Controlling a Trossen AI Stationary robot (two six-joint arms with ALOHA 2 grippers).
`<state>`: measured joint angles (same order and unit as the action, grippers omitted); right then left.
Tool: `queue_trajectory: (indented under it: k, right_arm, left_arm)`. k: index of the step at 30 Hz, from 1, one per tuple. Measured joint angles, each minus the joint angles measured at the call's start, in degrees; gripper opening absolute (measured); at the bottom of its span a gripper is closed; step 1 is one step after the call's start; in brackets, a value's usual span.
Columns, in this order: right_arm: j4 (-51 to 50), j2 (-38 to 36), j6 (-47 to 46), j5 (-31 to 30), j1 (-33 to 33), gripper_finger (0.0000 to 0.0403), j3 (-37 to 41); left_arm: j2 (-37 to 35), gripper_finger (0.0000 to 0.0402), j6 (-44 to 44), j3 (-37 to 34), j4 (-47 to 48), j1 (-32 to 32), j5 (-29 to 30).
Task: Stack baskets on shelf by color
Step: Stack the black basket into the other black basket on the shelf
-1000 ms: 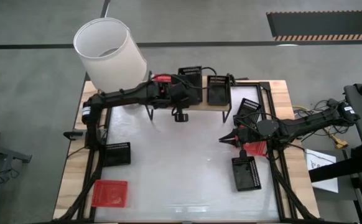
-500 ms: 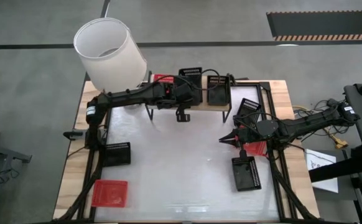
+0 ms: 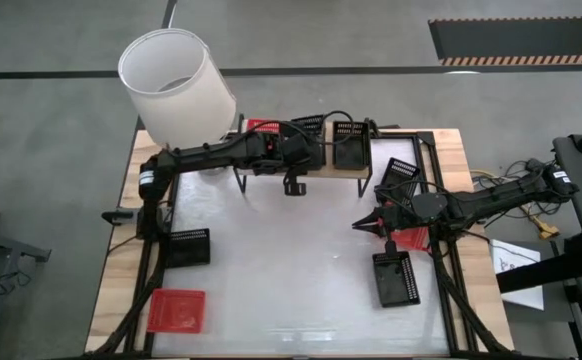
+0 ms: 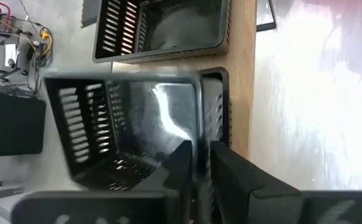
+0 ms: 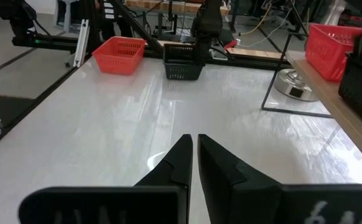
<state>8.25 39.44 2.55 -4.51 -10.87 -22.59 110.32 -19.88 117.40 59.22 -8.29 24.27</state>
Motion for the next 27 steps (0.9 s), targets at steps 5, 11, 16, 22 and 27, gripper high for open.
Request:
queue_trajectory:
  k: [5, 11, 16, 22, 27]
  right_arm:
    - [0.0, 0.0, 0.0, 0.0, 0.0, 0.0018, 0.0]
    - [-0.2, 0.0, 0.0, 0.0, 0.0, 0.0018, 0.0]
    - [-0.6, 0.0, 0.0, 0.0, 0.0, 0.0018, 0.0]
    - [0.1, 0.0, 0.4, -3.6, 0.0, 0.0018, 0.0]
    - [3.5, 0.1, 1.8, -8.5, 0.0, 0.0018, 0.0]
  left_arm:
    - [0.0, 0.0065, 0.0, 0.0, -0.2, -0.1, 0.0]
    - [-0.3, 0.0079, 0.0, 0.1, 0.4, 0.0, 0.0]
    - [-4.5, 0.0080, 1.6, 0.7, 4.1, 3.0, 0.1]
    - [-15.3, 0.0079, 5.5, -9.7, -1.7, 10.0, -0.8]
    - [-27.5, 0.0079, 2.9, -30.7, -24.1, 16.9, -1.5]
